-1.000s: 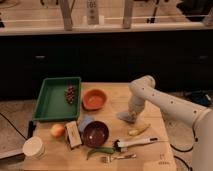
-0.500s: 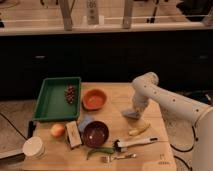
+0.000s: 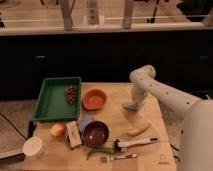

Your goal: Wipe table surface with towel

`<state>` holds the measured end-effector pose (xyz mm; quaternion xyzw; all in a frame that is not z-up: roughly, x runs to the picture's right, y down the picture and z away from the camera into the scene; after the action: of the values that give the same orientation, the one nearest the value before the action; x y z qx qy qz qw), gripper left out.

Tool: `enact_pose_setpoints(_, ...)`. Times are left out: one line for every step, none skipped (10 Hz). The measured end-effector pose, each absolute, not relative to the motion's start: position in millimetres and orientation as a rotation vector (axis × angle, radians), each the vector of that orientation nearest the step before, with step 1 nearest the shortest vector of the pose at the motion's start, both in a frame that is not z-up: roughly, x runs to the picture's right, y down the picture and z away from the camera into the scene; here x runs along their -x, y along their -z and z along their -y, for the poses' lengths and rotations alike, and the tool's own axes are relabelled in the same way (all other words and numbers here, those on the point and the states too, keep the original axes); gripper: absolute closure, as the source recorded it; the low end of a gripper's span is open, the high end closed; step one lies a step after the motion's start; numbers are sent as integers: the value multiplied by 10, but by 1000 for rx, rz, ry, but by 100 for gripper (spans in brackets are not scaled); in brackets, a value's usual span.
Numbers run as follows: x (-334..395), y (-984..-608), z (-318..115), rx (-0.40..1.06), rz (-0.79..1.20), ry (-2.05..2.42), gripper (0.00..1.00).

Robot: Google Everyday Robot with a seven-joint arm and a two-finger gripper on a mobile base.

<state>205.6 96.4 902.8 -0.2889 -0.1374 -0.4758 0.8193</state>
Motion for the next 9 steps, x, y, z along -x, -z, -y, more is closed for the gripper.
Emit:
enact_pose_setpoints(-1954,-9052,-960,613,304,1033,100)
enact_pose_setpoints(-1806,-9066,-970,608,327,1062,100)
enact_pose_setpoints(-1611,-9057,-1015,600,373,1098,100)
enact_pose_setpoints(-1481,-9027,-1083,595,413,1137,100)
enact_pose_setpoints(-1398,-8974,-1154,591,447,1160,100)
enact_pose_setpoints(-1353,-8878,-1283,591,490,1190,100)
enact_pose_setpoints(-1354,-8803,-1365,593,509,1206,100)
enact_pose_setpoints(-1363,-8706,-1486,601,527,1222,100)
enact_pose_setpoints(-1400,-8630,-1575,606,538,1228,100)
